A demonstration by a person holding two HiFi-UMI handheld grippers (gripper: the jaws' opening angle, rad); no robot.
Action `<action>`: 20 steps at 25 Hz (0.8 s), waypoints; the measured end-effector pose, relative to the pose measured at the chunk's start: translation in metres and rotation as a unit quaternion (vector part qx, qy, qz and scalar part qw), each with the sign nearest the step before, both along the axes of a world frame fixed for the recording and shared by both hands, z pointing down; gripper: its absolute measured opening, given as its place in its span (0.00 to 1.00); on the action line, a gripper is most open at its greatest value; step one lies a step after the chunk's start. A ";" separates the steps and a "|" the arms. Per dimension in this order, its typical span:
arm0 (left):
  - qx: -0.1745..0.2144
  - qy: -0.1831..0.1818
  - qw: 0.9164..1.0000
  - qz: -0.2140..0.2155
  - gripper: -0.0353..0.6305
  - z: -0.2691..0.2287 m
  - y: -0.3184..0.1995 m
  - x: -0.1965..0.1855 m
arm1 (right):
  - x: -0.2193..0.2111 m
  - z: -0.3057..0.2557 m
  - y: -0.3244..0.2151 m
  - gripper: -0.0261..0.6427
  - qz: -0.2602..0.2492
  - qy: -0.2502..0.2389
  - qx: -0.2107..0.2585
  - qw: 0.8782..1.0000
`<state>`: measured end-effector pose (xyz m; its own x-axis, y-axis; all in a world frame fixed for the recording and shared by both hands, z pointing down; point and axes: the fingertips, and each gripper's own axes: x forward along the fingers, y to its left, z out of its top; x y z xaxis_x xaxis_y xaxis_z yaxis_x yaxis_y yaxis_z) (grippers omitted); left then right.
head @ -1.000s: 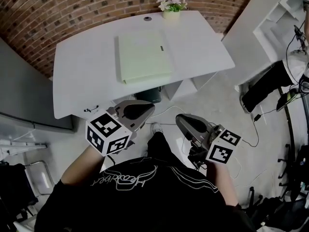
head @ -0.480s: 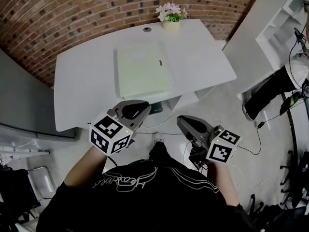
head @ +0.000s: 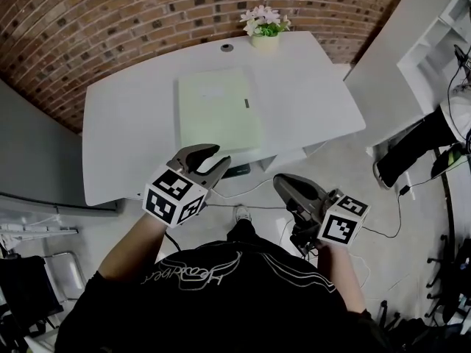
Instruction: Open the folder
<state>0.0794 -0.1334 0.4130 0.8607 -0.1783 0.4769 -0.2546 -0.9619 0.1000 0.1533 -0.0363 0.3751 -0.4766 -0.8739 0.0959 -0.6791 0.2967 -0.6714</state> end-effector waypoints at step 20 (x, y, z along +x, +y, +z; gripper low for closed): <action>0.159 -0.232 0.957 0.077 0.35 0.118 -0.034 0.036 | 0.038 0.049 -0.031 0.04 0.013 -0.042 -0.055 0.998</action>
<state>0.1155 -0.1672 0.5305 0.5977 -0.2669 0.7560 -0.0541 -0.9542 -0.2942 0.1908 -0.0671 0.4238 -0.4646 -0.8721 0.1534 -0.6260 0.2009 -0.7535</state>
